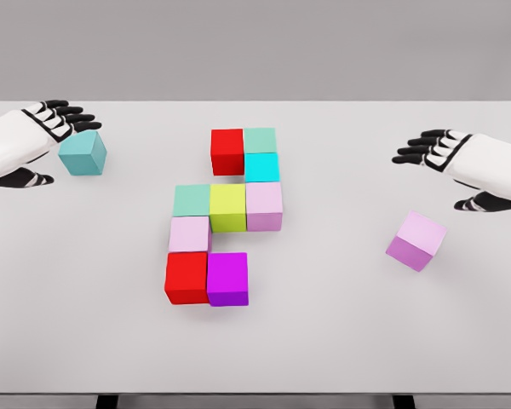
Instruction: Assemble the squares on the desktop into the number 2
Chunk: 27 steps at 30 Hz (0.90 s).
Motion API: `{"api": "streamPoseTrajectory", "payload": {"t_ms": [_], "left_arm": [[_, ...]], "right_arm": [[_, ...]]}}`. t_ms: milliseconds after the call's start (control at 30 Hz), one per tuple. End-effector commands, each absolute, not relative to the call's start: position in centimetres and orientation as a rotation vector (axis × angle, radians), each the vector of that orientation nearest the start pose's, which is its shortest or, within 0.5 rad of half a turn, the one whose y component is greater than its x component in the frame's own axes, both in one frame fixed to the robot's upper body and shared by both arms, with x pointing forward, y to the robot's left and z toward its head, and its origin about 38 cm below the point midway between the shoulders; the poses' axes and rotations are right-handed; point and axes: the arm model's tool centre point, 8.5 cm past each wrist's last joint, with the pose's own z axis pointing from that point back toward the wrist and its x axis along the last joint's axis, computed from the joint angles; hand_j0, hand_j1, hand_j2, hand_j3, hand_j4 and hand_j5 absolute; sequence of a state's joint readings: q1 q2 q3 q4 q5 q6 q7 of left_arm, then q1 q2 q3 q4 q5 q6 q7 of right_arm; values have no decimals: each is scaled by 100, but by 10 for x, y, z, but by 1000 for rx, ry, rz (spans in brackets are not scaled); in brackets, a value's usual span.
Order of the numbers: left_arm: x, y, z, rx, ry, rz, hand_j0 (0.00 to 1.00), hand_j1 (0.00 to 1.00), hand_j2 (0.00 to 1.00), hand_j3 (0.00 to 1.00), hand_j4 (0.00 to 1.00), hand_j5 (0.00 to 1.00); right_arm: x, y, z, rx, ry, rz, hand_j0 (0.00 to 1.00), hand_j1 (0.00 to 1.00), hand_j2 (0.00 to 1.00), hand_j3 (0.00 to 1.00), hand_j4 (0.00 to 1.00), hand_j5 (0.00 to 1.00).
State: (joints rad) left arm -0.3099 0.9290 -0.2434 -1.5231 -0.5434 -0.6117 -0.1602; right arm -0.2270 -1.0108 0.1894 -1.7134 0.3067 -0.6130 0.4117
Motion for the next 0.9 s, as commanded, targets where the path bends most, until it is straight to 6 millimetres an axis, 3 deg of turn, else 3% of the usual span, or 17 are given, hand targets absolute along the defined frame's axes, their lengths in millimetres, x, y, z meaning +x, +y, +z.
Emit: {"api": "streamPoseTrajectory", "payload": {"t_ms": [0,200,300,400,667,800,867], "left_arm": [[396,386,239,783,-1602,-1827,100,100,100,100,100,100],[395,389,239,784,-1566,-1868,100,100,100,100,100,100],[397,380,232,754,-1556,-1904,100,100,100,100,100,100],[410,377,226,734,-1529,-1925,100,100,100,100,100,100],[440,371,219,698,-1425,-2014,100,100,100,100,100,100],[447,368,220,694,-1398,-2052,100,100,100,100,100,100],[451,367,219,693,-1375,-2070,100,100,100,100,100,100]], "right_arm": [[359,-357,262,-522,-1578,1970,100,100,100,100,100,100],[359,-361,256,-493,-1438,2054,100,100,100,100,100,100],[357,-377,274,-547,-1353,2111,100,100,100,100,100,100],[355,-380,278,-561,-1320,2136,100,100,100,100,100,100],[365,-355,241,-413,-1182,2279,100,100,100,100,100,100],[394,-351,209,-386,-1127,2254,100,100,100,100,100,100],[399,-349,213,-403,-1114,2275,100,100,100,100,100,100]]}}
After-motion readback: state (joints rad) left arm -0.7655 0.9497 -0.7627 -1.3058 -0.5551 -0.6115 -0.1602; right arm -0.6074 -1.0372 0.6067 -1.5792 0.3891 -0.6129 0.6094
